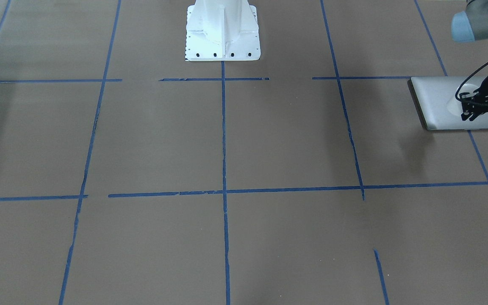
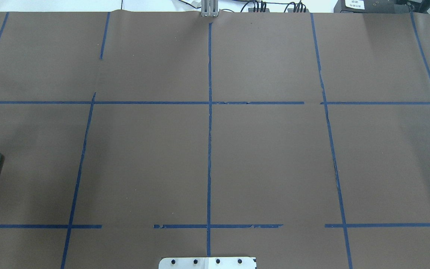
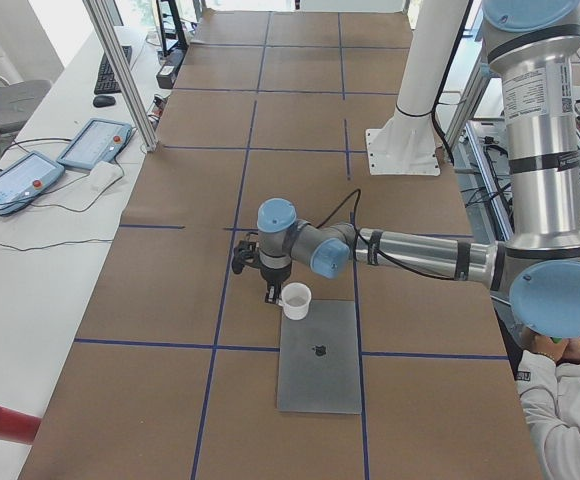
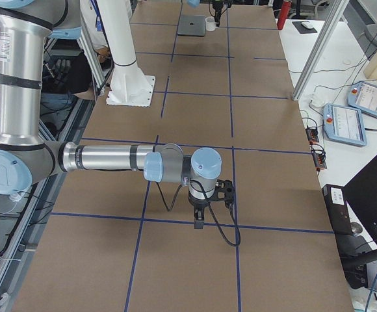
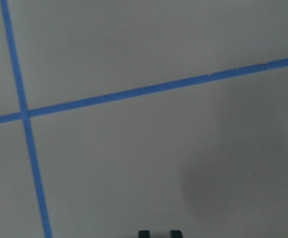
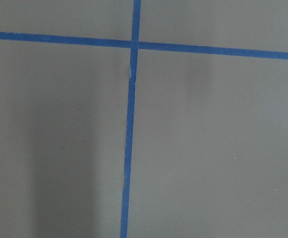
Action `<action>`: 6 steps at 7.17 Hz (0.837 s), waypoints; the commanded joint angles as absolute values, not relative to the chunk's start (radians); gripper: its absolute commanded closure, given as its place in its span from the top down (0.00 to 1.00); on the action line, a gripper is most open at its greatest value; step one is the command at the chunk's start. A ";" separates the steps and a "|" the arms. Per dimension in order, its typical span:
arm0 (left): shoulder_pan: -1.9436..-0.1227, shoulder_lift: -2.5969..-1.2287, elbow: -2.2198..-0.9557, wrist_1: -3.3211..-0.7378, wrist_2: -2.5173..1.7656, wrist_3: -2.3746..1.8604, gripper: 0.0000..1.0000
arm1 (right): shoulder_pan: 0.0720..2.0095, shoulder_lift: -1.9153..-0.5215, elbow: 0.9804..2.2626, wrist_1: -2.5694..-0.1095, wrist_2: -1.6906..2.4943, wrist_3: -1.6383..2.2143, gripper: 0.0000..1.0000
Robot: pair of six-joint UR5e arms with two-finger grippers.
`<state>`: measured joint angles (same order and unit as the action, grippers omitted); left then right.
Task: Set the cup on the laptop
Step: 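Lift the cup with the left gripper and carry it toward the laptop, then lower the held cup with the left gripper onto the silver laptop lid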
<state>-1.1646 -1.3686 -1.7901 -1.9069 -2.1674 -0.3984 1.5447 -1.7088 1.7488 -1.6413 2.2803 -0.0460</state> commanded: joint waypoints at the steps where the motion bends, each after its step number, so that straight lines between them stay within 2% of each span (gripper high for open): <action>1: -1.172 -1.319 -1.703 -2.003 -2.169 -0.390 0.00 | 1.545 -1.709 1.749 -1.640 2.281 -0.046 1.00; 2: -1.172 -1.309 -1.616 -2.143 -2.171 -0.394 0.00 | 1.545 -1.709 1.749 -1.641 2.281 -0.046 1.00; 3: -1.170 -1.310 -1.580 -2.208 -2.171 -0.397 0.00 | 1.545 -1.709 1.749 -1.640 2.281 -0.046 1.00; 6: -1.170 -1.310 -1.582 -2.215 -2.192 -0.402 0.00 | 1.545 -1.709 1.749 -1.641 2.281 -0.046 1.00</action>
